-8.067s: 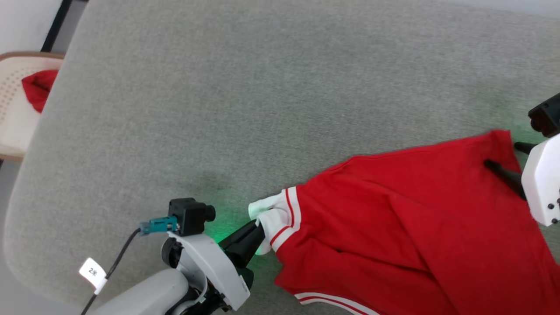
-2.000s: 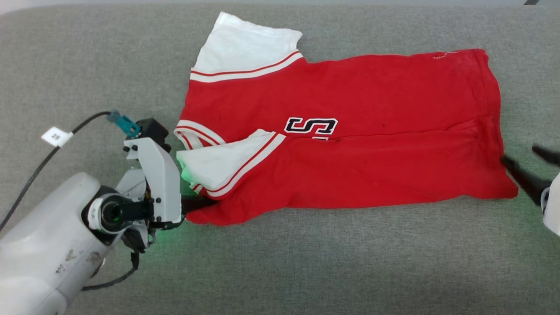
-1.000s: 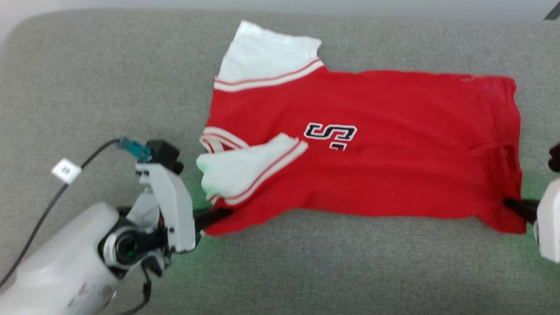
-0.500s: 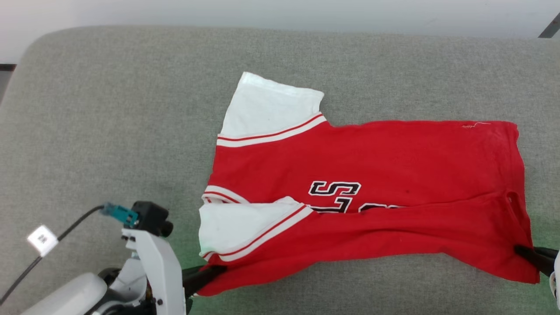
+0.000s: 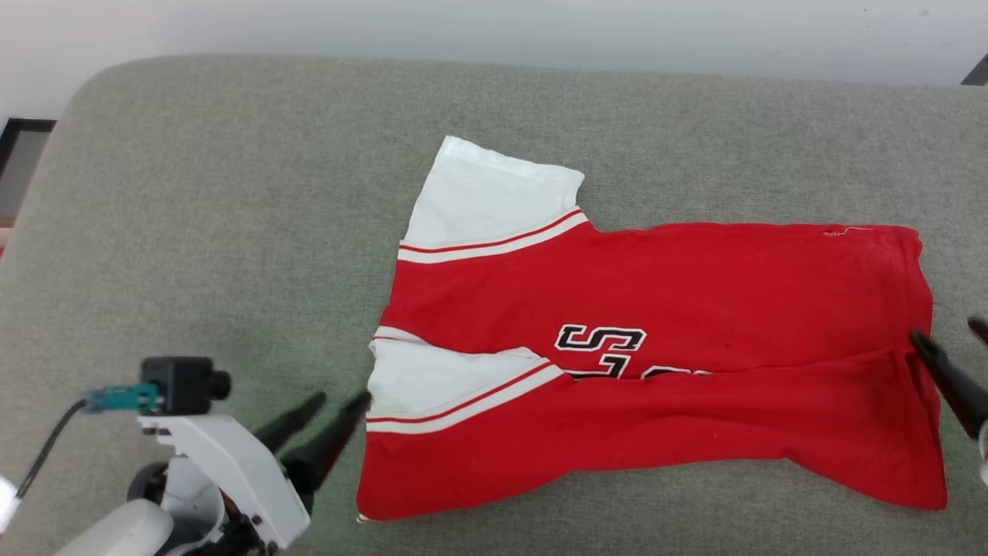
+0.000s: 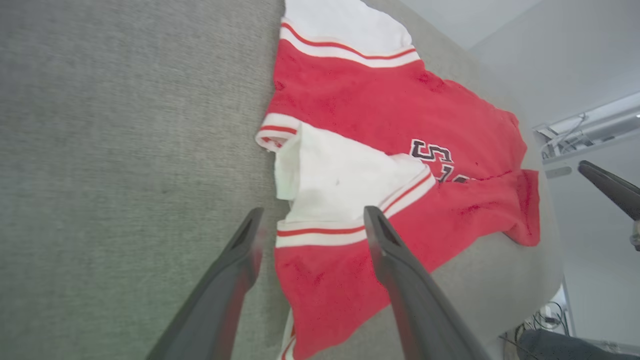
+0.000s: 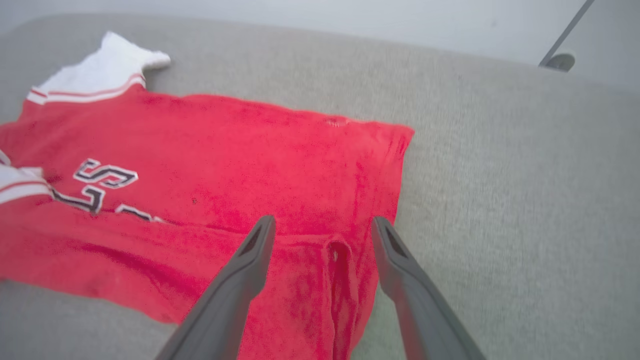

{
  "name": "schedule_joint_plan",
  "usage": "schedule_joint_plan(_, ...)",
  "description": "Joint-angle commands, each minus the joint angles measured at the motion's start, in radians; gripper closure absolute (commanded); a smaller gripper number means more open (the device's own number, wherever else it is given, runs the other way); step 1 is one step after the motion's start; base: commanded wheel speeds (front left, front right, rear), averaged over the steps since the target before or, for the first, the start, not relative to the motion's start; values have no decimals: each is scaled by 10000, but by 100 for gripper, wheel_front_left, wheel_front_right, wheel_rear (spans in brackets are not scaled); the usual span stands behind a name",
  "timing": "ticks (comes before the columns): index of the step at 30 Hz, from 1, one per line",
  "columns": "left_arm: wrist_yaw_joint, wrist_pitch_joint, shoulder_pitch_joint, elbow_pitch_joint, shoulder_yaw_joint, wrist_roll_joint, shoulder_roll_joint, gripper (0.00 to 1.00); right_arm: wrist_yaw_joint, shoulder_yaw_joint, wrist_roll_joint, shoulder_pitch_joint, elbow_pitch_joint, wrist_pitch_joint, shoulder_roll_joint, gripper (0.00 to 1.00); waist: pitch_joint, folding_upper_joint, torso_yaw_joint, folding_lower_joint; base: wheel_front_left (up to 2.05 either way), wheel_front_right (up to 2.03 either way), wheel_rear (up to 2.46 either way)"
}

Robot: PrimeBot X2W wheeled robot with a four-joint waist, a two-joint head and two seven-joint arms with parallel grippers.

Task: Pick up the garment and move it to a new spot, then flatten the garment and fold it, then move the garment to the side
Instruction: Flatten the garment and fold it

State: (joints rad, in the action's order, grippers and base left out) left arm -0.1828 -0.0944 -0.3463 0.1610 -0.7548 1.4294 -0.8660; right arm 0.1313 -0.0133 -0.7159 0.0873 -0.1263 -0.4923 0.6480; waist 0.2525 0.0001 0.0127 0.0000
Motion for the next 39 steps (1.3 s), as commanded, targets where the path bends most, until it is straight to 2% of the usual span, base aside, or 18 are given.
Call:
schedule_joint_plan(1, -111, 487, 113, -204, 139, -254, 165, 0, -13, 61, 337, 279, -40, 622, -278, 0, -18, -1, 25, 0, 0, 0, 0)
schedule_joint_plan(7, -153, 1888, -667, -1397, 342, -1595, 529, 0, -13, 156, 1287, 1018, 316, 3068, -1643, 0, 153, -1, -161, 0, 0, 0, 0)
schedule_joint_plan(12, 242, 2304, -2225, -2594, 681, -2257, 886, 0, -13, 541, 1898, 1580, 553, 4724, -2668, 0, 598, -1, -633, 0, 0, 0, 0)
schedule_joint_plan(16, 723, 1978, -3887, -3660, 607, -2858, 1085, 0, -13, 650, 2232, 1759, 551, 5457, -3109, 0, 1004, -1, -1127, 0, 0, 0, 0)
schedule_joint_plan(20, 1363, 1119, -5498, -5030, 335, -3222, 1288, 0, -13, 678, 2328, 1661, 412, 5695, -3393, 0, 1372, -1, -1610, 0, 0, 0, 0)
schedule_joint_plan(24, 2051, -172, -6833, -6529, -119, -3501, 1393, 0, -13, 722, 2376, 1563, 242, 5777, -3650, 0, 1674, -1, -2090, 0, 0, 0, 0)
schedule_joint_plan(28, 2648, -1586, -7786, -7840, -434, -3243, 1652, 0, -13, 634, 2393, 1491, 142, 5702, -3800, 0, 1946, -1, -2454, 0, 0, 0, 0)
schedule_joint_plan(35, 3003, -4767, -8784, -9395, -1075, -2631, 1913, 0, -13, 540, 2257, 1660, 144, 5713, -3859, 0, 2342, -1, -2890, 0, 0, 0, 0)
schedule_joint_plan(39, 3066, -5550, -9231, -9816, -1133, -2439, 2144, 0, -13, 456, 2211, 1737, 128, 5703, -3804, 0, 2631, -1, -3032, 0, 0, 0, 0)
